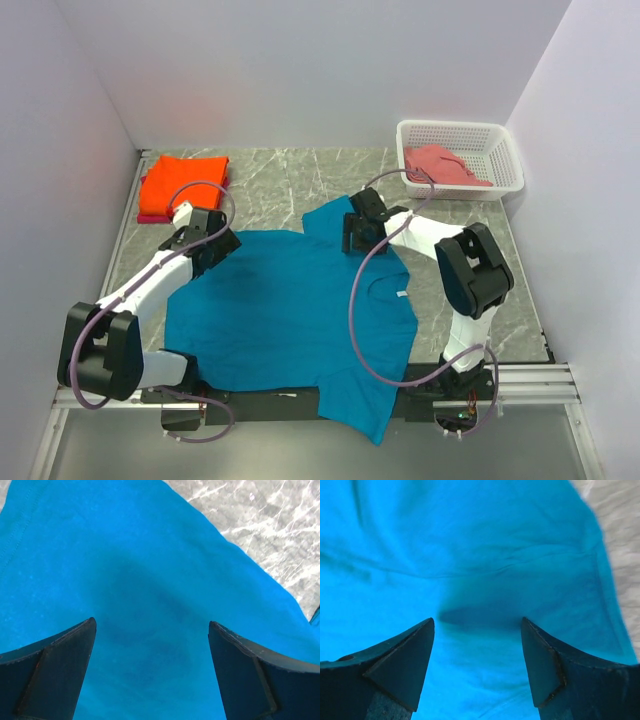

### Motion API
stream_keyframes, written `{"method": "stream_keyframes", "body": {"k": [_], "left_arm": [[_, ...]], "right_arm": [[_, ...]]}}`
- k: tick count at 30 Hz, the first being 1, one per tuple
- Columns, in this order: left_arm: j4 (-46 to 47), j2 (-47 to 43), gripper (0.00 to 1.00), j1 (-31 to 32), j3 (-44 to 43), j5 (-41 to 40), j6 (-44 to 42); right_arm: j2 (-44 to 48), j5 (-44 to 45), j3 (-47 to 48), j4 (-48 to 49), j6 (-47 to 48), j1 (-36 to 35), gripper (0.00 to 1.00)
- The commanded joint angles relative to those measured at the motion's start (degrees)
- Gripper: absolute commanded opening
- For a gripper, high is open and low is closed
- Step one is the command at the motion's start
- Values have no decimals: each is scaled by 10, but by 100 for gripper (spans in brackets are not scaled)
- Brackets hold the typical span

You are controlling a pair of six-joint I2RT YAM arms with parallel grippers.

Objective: Fold and stack the t-shirts
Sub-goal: Flatten the tshirt out

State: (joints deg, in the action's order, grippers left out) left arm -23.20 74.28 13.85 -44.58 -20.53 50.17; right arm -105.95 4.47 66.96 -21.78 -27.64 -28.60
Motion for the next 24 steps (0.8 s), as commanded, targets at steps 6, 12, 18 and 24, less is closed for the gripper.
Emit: {"method": "stream_keyframes", "body": {"k": [6, 12, 18, 24], "left_arm": [[47, -22, 99, 1, 2, 20, -29], [54, -6, 100, 1, -9, 37, -39], [60, 22, 99, 1, -22, 38, -46], [78, 77, 99, 1, -47, 58, -54]], "right_arm": [[-5, 46, 3, -65, 4, 58, 77], [-1, 63, 4, -76, 25, 93, 77], [-7, 74, 12, -71, 57, 142, 76], [-36, 80, 61, -82, 99, 158, 77]]}}
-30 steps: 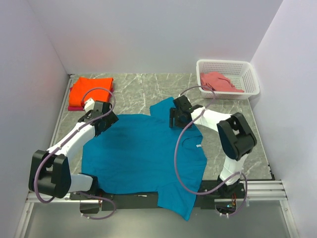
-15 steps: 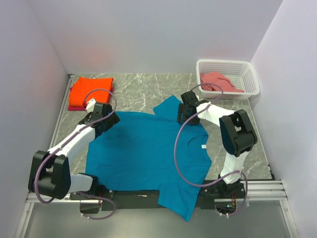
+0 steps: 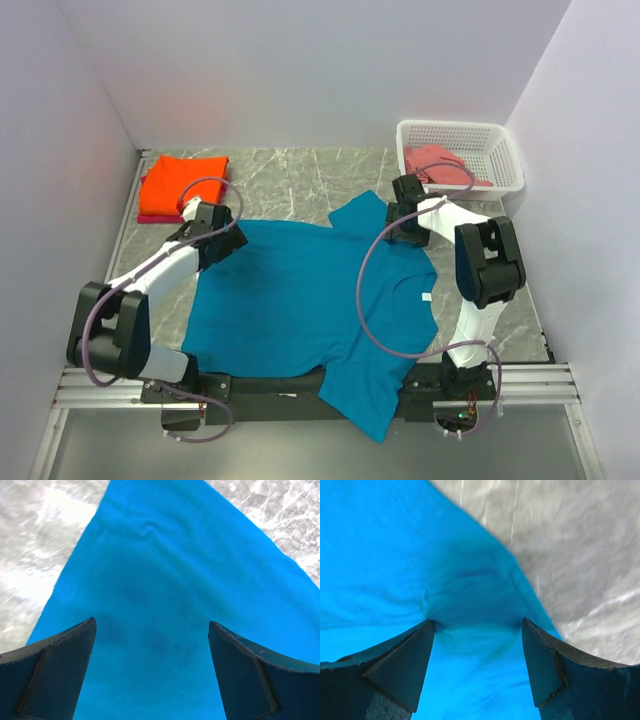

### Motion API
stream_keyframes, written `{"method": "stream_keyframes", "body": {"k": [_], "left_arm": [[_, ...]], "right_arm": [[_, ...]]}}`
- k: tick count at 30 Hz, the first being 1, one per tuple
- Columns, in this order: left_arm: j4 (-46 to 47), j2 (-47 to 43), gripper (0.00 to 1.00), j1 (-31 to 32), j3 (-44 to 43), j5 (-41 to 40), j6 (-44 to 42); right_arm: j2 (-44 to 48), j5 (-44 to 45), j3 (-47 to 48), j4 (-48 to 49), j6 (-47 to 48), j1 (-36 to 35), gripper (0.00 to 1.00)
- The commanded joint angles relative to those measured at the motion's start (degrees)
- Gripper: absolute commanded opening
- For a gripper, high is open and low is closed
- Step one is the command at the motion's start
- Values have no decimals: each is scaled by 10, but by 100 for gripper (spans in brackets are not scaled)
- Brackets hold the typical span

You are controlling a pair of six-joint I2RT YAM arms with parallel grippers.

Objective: Fold and stack the t-shirts
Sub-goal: Flatten the tshirt out

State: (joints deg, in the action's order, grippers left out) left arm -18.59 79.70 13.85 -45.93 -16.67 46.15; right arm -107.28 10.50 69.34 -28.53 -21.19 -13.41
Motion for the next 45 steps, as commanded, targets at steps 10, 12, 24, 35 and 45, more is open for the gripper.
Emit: {"method": "stream_keyframes", "body": {"k": [10, 12, 24, 35, 45], "left_arm": [[21, 171, 99, 1, -105, 26, -25], [18, 205, 99, 0, -126, 24, -27], [-18, 334, 99, 1, -245, 28, -39], [-38, 381, 100, 1, -331, 43, -52], [-52, 325, 99, 1, -336, 47, -52]], "right_arm": [[-73, -11, 107, -42, 51, 22, 77], [-79, -5, 123, -51, 55, 27, 77], [-129, 17, 200, -70, 84, 48, 77], [-171, 50, 276, -79, 103, 55, 77], [-93, 29, 241, -71, 83, 55, 77]]}}
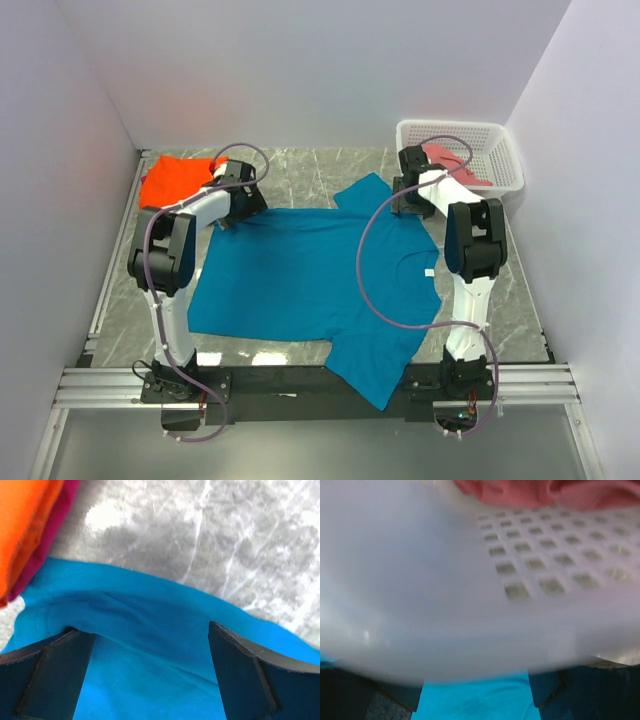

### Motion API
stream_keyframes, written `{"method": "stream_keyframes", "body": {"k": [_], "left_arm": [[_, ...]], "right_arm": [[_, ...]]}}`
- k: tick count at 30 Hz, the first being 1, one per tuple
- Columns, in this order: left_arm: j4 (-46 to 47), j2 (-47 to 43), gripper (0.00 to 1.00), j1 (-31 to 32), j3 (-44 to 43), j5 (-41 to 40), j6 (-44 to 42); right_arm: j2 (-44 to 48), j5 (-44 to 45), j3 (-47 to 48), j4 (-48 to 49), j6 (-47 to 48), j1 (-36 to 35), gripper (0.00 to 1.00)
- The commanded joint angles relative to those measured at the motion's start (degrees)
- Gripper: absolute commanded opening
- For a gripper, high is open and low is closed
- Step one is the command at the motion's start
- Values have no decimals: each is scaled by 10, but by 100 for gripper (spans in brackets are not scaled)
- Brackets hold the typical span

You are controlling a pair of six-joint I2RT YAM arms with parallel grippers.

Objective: Fold and stack the t-shirts
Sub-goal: Flatten the tshirt out

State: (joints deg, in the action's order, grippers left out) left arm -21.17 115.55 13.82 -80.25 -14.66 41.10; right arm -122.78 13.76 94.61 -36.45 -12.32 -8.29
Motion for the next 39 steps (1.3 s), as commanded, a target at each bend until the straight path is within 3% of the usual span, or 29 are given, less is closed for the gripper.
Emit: {"method": "stream_keyframes", "body": {"k": [1, 9, 15, 19, 24, 29, 31, 39], "left_arm": [[-26, -47, 99, 2, 12, 28, 4], [-48, -231, 100, 2, 140, 8, 62], [-110, -367, 99, 2, 254, -31, 129], [-182, -449, 99, 1, 341, -75, 210], [-288, -561, 99, -6, 409, -99, 295], [-324, -645, 99, -9, 455, -56, 358], [-350, -654, 99, -10, 459, -68, 394], [-369, -649, 99, -10, 455, -11, 398]], "right_arm": [[76, -6, -21, 10, -12, 2, 77], [255, -36, -189, 45, -60, -35, 77], [329, -22, -321, 56, -107, -101, 77], [330, -58, -378, 81, -131, -123, 77], [261, -26, -362, 78, -129, -124, 77], [203, -37, -320, 84, -135, -115, 77], [178, -37, -300, 75, -139, -108, 76], [150, -47, -251, 55, -141, -78, 77]]}}
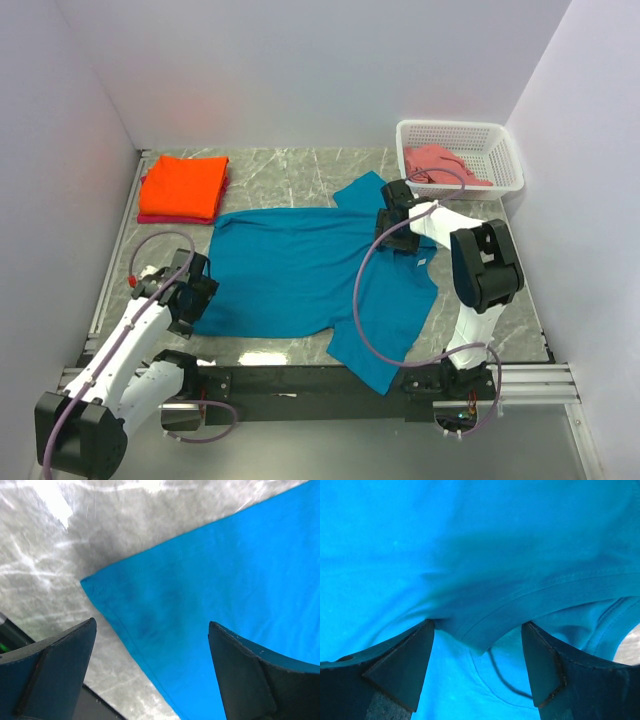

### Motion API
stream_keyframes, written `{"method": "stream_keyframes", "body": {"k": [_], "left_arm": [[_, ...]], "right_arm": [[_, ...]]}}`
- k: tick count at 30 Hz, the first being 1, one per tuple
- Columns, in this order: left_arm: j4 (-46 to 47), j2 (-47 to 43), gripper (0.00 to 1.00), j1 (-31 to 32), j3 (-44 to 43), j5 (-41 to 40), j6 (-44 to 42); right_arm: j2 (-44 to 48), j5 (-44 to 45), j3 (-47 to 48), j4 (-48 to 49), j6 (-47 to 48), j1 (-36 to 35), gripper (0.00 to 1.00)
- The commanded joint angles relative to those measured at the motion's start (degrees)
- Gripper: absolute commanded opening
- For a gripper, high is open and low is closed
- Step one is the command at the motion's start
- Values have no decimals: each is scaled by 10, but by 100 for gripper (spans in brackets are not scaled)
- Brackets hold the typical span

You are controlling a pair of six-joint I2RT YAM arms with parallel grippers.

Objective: Fold and stack the t-shirts
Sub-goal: Flatten the tshirt out

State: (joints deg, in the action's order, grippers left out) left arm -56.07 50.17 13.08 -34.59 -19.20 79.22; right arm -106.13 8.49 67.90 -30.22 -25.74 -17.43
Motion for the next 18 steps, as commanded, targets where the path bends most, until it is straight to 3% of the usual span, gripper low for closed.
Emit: {"method": "stream_keyframes", "body": {"k": [1, 8, 15, 18], "left_arm": [[-21, 5, 99, -2, 2, 42, 16], [-18, -2, 99, -2, 29, 97, 22], [29, 47, 99, -2, 65, 77, 49], [40, 81, 90, -3, 66, 43, 69]], "right_arm": [[-17, 6, 19, -9, -5, 15, 77], [44, -23, 0, 7, 6, 17, 77], [122, -42, -23, 10, 22, 17, 78], [150, -44, -32, 10, 26, 17, 78]]}}
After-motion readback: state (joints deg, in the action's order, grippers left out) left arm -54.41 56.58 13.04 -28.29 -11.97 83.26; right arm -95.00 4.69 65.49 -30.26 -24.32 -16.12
